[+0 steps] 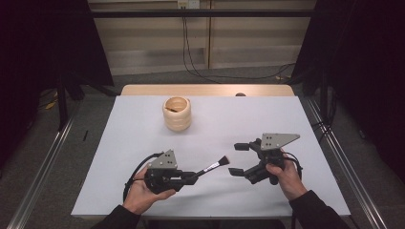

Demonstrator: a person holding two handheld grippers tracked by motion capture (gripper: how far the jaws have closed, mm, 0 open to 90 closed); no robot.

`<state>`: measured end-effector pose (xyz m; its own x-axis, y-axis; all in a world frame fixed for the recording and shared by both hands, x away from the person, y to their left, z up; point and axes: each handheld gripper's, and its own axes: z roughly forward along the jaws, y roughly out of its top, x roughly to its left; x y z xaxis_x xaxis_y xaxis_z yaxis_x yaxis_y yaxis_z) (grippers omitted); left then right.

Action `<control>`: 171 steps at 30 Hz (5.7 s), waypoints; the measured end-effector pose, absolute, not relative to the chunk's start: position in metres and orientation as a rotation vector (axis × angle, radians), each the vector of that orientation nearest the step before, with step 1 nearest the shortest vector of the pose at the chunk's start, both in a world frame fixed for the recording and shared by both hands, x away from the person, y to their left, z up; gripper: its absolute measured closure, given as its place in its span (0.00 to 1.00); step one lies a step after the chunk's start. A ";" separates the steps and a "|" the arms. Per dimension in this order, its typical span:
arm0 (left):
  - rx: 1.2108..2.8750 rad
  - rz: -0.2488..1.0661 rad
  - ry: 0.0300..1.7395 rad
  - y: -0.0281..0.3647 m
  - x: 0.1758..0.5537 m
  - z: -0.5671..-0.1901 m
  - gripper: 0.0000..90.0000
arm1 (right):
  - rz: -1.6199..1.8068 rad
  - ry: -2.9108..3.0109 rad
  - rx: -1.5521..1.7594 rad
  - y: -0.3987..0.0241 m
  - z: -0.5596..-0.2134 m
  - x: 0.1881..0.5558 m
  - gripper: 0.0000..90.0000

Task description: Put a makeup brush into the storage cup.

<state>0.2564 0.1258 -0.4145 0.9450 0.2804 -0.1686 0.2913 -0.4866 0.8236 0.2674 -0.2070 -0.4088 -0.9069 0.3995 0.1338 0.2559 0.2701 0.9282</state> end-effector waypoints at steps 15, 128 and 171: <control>2.025 0.020 0.365 0.121 0.254 -0.408 0.88 | 1.869 2.384 0.617 -0.210 -0.403 0.266 0.17; 1.846 0.148 0.458 0.133 0.263 -0.418 0.02 | 1.671 2.717 0.631 -0.201 -0.375 0.285 0.86; 1.964 0.119 0.409 0.101 0.261 -0.424 0.13 | 1.286 2.998 0.527 -0.144 -0.364 0.308 0.86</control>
